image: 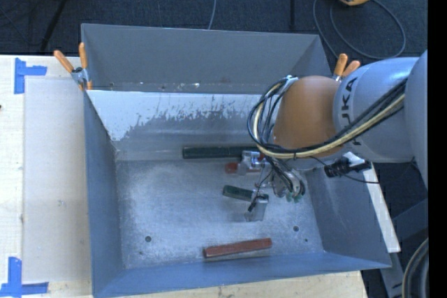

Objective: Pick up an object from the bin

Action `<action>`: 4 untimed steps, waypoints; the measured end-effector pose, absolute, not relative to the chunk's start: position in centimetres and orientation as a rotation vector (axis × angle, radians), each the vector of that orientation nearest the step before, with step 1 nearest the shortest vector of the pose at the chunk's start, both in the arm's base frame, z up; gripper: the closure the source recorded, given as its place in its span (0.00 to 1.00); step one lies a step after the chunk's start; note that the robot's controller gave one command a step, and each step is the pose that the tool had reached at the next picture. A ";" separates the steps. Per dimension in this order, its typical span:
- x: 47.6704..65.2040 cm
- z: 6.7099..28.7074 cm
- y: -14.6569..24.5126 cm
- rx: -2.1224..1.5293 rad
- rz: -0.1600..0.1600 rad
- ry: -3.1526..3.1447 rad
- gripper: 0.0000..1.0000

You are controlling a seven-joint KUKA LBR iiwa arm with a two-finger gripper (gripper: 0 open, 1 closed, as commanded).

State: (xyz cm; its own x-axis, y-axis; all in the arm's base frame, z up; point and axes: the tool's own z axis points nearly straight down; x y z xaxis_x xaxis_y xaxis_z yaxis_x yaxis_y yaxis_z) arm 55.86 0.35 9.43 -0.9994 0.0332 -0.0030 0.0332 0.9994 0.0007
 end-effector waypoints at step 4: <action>54.3 7.0 0.3 0.403 0.000 3.117 1.00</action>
Offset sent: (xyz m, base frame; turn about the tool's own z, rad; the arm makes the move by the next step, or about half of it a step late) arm -0.0064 -0.0059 0.0057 0.1120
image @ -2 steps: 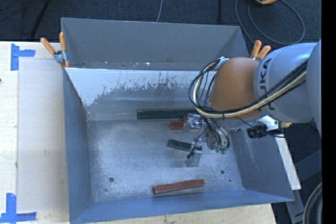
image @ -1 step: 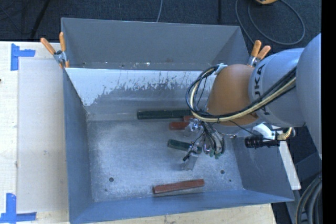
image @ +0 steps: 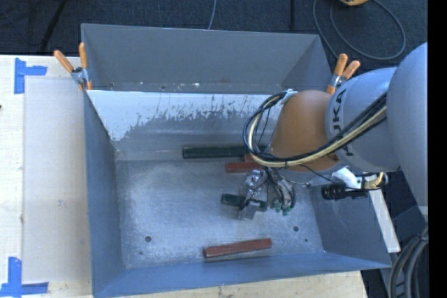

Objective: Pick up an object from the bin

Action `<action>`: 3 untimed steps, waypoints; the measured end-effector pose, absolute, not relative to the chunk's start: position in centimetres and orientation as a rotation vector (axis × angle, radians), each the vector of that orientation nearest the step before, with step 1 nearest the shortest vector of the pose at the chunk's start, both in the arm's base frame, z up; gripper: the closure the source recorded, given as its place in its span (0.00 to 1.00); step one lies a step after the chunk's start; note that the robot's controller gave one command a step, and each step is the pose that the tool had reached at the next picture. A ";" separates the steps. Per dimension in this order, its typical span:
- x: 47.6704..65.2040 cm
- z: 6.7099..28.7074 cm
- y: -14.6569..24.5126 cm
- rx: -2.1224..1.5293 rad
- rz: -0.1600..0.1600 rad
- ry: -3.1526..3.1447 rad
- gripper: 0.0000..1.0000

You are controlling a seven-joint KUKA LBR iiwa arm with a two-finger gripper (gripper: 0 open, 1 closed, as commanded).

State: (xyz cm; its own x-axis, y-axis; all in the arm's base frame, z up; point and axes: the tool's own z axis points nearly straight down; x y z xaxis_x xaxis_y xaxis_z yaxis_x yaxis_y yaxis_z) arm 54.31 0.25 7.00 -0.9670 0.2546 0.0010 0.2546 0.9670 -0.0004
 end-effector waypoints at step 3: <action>54.2 8.0 0.2 -0.403 0.001 -3.111 1.00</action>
Offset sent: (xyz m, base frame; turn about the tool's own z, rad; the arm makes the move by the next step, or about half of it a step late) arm 0.0000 0.0000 0.0197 0.0000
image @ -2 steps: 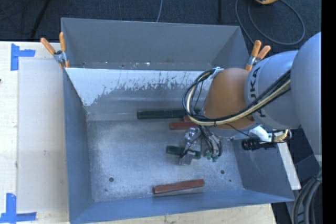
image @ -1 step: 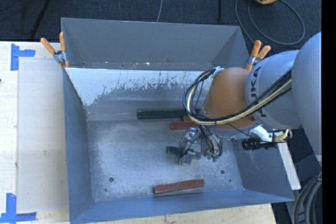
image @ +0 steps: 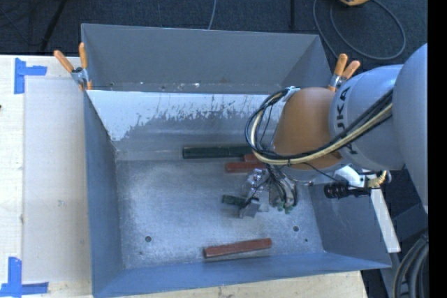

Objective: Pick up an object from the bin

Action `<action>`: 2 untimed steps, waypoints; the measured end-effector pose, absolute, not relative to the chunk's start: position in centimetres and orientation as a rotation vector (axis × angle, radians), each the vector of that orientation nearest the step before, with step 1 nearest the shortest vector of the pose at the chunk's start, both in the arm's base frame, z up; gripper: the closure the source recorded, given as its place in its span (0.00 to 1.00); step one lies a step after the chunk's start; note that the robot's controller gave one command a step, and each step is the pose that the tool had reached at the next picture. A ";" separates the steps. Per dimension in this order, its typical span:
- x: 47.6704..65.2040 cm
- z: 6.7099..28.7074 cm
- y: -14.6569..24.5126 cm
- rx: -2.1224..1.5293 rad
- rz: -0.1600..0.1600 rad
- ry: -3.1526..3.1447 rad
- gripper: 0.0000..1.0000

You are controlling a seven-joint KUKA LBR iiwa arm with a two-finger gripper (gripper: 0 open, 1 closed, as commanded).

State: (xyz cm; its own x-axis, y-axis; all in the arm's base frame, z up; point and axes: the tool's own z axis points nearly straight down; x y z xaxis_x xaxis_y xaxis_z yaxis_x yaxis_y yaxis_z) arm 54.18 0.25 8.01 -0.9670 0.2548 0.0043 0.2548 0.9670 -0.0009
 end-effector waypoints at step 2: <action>54.3 9.9 0.2 -0.402 0.000 -3.115 1.00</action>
Offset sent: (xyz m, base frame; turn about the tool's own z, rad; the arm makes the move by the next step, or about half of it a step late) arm 0.0001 0.0000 0.0713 0.0000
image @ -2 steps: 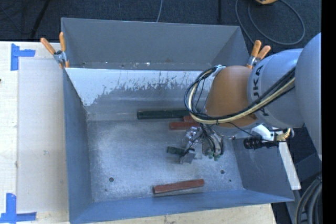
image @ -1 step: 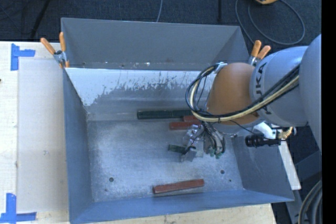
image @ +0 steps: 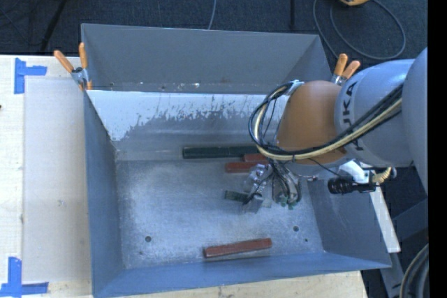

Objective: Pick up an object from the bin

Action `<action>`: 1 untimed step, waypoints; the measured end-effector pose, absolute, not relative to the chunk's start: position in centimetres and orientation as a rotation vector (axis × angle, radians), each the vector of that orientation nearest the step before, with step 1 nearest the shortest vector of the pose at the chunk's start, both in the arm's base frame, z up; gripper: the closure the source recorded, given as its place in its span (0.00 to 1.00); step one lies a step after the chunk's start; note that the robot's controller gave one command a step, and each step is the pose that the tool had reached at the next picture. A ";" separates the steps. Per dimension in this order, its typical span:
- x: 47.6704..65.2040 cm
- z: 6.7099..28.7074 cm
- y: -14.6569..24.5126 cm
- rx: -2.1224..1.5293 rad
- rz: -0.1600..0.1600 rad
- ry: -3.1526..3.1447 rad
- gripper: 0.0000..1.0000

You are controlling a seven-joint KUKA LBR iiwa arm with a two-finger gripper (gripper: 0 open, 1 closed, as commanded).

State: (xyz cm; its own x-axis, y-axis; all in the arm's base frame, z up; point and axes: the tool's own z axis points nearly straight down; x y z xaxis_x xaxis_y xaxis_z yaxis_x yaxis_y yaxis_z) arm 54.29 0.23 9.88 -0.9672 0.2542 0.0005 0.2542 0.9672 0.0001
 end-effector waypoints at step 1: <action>54.2 10.8 0.2 -0.402 0.000 -3.112 1.00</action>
Offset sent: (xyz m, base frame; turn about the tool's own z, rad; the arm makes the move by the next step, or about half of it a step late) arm 0.0002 0.0002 0.0195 0.0000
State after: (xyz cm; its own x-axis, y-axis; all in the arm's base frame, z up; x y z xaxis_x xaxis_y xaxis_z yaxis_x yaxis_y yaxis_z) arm 54.19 0.22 10.85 -0.9672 0.2540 0.0040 0.2540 0.9672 -0.0008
